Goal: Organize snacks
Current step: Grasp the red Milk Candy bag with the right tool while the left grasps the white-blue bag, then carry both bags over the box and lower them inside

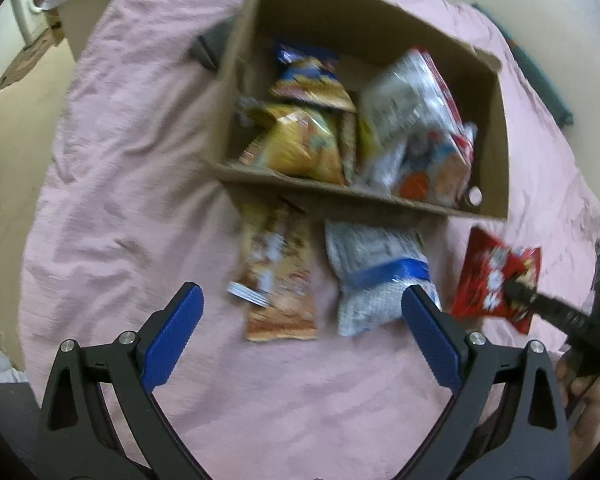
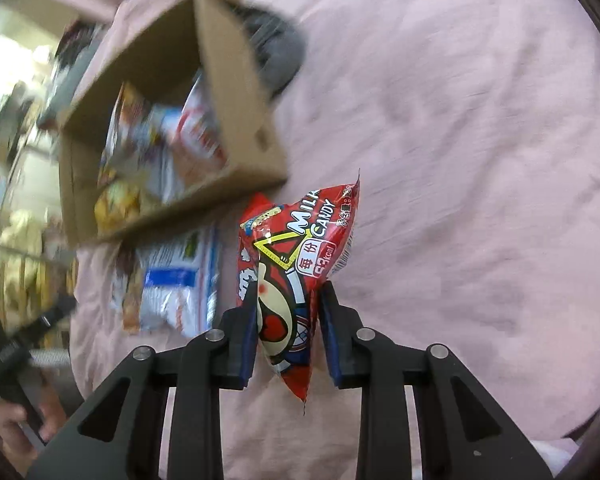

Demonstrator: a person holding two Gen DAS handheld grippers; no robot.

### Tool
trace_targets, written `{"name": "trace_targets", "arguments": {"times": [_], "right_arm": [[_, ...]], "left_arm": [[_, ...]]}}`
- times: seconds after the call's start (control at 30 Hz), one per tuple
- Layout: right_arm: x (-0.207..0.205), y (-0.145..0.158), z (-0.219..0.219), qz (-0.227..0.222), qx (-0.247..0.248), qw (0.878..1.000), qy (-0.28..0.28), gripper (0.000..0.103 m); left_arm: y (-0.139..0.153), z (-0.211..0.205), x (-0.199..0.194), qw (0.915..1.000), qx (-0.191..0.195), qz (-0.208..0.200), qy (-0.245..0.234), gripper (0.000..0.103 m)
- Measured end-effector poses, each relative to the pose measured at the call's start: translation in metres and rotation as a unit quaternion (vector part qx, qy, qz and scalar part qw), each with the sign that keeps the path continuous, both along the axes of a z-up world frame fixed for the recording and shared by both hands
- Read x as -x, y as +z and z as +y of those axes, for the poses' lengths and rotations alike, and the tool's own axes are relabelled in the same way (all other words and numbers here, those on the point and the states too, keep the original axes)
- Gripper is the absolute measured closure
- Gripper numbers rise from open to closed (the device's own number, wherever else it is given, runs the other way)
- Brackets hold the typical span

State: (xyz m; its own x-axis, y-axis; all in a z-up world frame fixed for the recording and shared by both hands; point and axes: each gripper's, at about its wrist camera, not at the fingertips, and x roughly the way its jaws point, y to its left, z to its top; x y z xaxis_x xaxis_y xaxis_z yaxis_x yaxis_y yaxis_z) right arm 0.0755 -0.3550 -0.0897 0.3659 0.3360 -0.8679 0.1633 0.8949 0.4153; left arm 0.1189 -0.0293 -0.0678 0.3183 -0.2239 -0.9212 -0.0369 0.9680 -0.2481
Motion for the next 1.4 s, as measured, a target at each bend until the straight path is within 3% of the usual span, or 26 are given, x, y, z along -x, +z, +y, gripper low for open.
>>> {"name": "trace_targets", "arguments": {"times": [0.13, 0.53, 0.67, 0.73, 0.83, 1.2, 1.4], "right_arm": [[-0.003, 0.004, -0.013, -0.012, -0.018, 0.999, -0.027, 0.074], [-0.007, 0.007, -0.020, -0.016, -0.068, 0.997, -0.045, 0.074], [-0.009, 0.007, -0.024, -0.016, -0.073, 0.996, -0.052, 0.074], [-0.009, 0.007, -0.024, -0.016, -0.074, 0.996, -0.052, 0.074], [-0.011, 0.007, -0.024, -0.014, -0.070, 0.996, -0.053, 0.074], [-0.005, 0.021, -0.029, -0.038, -0.024, 0.996, -0.072, 0.074], [0.001, 0.041, -0.025, -0.081, 0.009, 0.994, -0.078, 0.074]], "left_arm": [[-0.012, -0.042, -0.010, 0.9991, -0.004, 0.033, -0.028, 0.005], [-0.073, -0.106, -0.049, 0.9928, -0.048, 0.109, -0.015, 0.006], [-0.080, -0.113, -0.047, 0.9924, -0.044, 0.113, -0.017, 0.025], [-0.076, -0.117, -0.043, 0.9929, -0.053, 0.103, -0.028, 0.041], [-0.070, -0.121, -0.036, 0.9935, -0.046, 0.095, -0.044, 0.048], [-0.019, -0.103, 0.011, 0.9953, -0.041, 0.049, -0.072, 0.048], [0.021, -0.057, 0.017, 0.9978, -0.042, 0.003, -0.052, 0.048]]}}
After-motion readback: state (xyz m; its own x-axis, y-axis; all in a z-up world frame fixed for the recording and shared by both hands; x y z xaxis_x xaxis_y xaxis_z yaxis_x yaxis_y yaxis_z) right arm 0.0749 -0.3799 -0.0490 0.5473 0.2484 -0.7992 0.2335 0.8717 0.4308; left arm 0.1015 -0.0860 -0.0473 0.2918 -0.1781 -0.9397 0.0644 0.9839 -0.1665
